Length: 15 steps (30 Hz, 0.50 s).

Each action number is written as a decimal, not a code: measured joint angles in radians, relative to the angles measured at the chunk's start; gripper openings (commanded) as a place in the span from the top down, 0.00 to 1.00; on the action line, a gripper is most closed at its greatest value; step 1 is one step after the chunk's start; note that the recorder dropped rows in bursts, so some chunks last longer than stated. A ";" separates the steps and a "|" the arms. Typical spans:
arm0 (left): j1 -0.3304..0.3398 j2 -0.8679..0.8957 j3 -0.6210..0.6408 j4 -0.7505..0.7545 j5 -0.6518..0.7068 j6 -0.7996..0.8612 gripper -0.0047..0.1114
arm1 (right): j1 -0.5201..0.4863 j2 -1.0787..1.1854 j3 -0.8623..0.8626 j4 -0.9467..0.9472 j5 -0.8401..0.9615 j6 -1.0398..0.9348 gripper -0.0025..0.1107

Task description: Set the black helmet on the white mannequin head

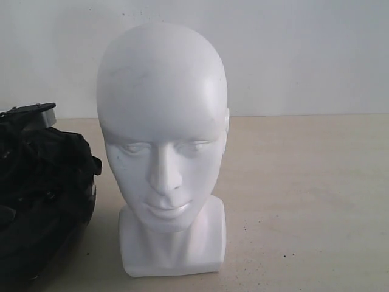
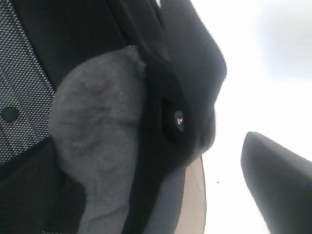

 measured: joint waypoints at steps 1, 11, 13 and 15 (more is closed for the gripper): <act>0.000 0.000 0.000 -0.006 0.000 0.007 0.18 | 0.000 0.000 0.000 0.000 0.000 0.000 0.98; 0.000 0.000 0.000 -0.146 0.010 0.081 0.18 | 0.000 0.000 0.000 0.000 0.000 0.000 0.98; 0.000 0.000 0.000 -0.155 0.010 0.090 0.18 | 0.000 0.000 0.000 0.000 0.000 0.000 0.98; 0.000 0.000 0.000 -0.158 0.010 0.096 0.18 | 0.000 0.000 0.000 0.000 0.000 0.000 0.98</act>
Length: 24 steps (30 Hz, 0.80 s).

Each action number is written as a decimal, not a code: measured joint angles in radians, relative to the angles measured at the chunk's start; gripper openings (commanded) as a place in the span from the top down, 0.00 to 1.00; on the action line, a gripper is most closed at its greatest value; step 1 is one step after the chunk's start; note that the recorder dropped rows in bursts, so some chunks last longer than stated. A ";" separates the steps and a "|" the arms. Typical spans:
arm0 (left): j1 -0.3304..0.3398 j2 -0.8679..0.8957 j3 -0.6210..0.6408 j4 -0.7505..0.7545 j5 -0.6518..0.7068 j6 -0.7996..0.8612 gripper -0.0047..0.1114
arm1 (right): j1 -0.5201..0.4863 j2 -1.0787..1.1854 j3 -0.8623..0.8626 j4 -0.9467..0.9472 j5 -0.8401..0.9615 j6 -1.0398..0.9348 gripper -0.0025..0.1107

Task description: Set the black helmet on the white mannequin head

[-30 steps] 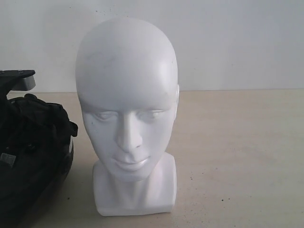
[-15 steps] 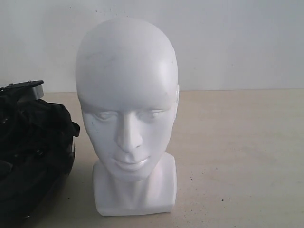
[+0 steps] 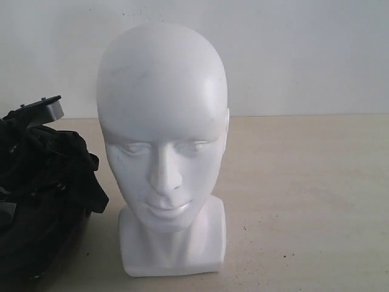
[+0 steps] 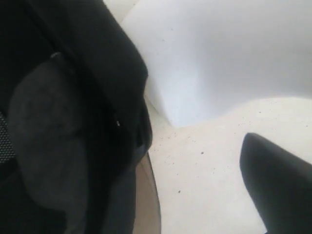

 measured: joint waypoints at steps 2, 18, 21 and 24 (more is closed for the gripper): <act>0.000 0.000 0.000 -0.002 0.000 0.004 0.18 | 0.000 0.000 0.000 0.000 0.000 0.000 0.98; 0.000 0.000 0.000 -0.005 -0.013 0.004 0.18 | 0.000 0.000 0.000 0.000 0.000 0.000 0.98; 0.000 0.000 0.000 -0.005 -0.020 0.004 0.18 | 0.000 0.000 0.000 0.000 0.000 0.000 0.98; 0.000 0.000 0.006 -0.010 -0.056 0.004 0.18 | 0.000 0.000 0.000 0.000 0.000 0.000 0.98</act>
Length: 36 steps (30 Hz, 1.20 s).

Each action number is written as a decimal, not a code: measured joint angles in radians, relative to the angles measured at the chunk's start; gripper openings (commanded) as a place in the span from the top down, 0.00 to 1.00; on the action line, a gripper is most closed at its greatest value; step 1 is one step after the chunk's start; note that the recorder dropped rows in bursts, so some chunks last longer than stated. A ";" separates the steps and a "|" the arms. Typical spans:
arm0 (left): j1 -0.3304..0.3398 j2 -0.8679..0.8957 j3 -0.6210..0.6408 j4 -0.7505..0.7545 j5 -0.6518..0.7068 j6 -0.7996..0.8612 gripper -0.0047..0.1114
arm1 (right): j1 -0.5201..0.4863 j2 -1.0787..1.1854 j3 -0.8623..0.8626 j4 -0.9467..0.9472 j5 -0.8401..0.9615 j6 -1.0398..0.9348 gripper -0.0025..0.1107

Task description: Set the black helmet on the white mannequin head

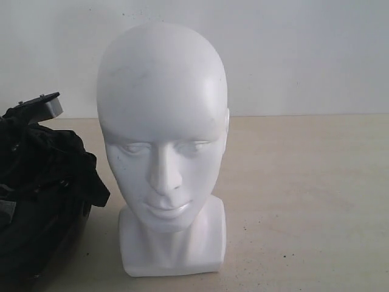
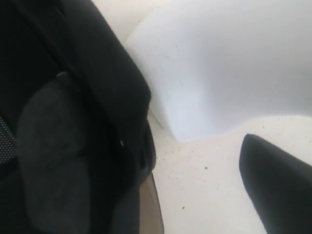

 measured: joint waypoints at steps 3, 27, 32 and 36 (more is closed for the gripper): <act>0.000 0.000 0.023 -0.002 -0.041 0.002 0.18 | 0.000 0.000 0.000 0.000 0.000 0.000 0.98; -0.030 0.093 0.069 -0.004 -0.192 -0.010 0.53 | 0.000 0.000 0.000 0.000 0.000 0.000 0.98; -0.030 0.090 0.069 -0.004 -0.200 -0.029 0.92 | 0.000 0.000 0.000 0.000 0.000 0.000 0.98; -0.030 0.090 0.069 -0.004 -0.205 -0.036 0.92 | 0.000 0.000 0.000 0.000 0.000 0.000 0.98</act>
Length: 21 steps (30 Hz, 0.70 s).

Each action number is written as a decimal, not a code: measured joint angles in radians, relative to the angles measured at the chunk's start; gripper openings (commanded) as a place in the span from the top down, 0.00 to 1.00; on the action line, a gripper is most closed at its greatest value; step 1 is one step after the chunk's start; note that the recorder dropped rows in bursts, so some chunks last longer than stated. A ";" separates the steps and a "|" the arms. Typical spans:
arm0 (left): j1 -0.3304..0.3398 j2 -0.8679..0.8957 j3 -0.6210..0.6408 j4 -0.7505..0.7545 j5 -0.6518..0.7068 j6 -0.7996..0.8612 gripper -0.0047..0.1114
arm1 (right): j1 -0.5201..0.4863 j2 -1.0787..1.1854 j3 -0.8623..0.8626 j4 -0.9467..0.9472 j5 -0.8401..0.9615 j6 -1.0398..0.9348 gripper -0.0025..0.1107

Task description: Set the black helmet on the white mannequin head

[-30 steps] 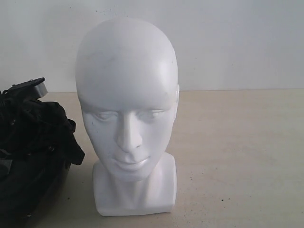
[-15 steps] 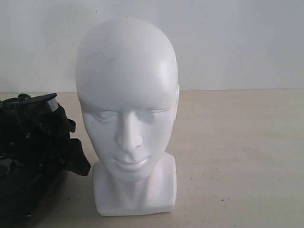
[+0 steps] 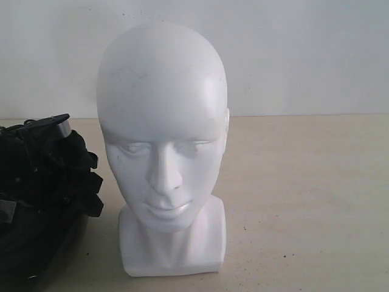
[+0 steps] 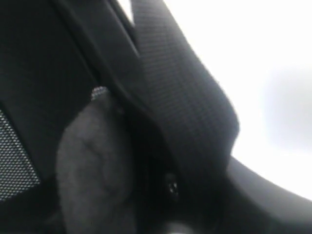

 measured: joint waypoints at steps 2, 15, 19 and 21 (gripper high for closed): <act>0.000 0.000 -0.005 0.000 0.002 0.000 0.92 | 0.000 0.000 0.000 0.000 0.000 0.000 0.98; -0.011 -0.022 -0.163 0.310 0.293 -0.223 0.92 | 0.000 0.000 0.000 0.000 0.000 0.000 0.98; -0.010 -0.024 -0.162 0.490 0.378 -0.335 0.92 | 0.000 0.000 0.000 0.000 0.000 0.000 0.98; -0.009 -0.024 -0.162 0.533 0.409 -0.364 0.92 | 0.000 0.000 0.000 0.000 0.000 0.000 0.98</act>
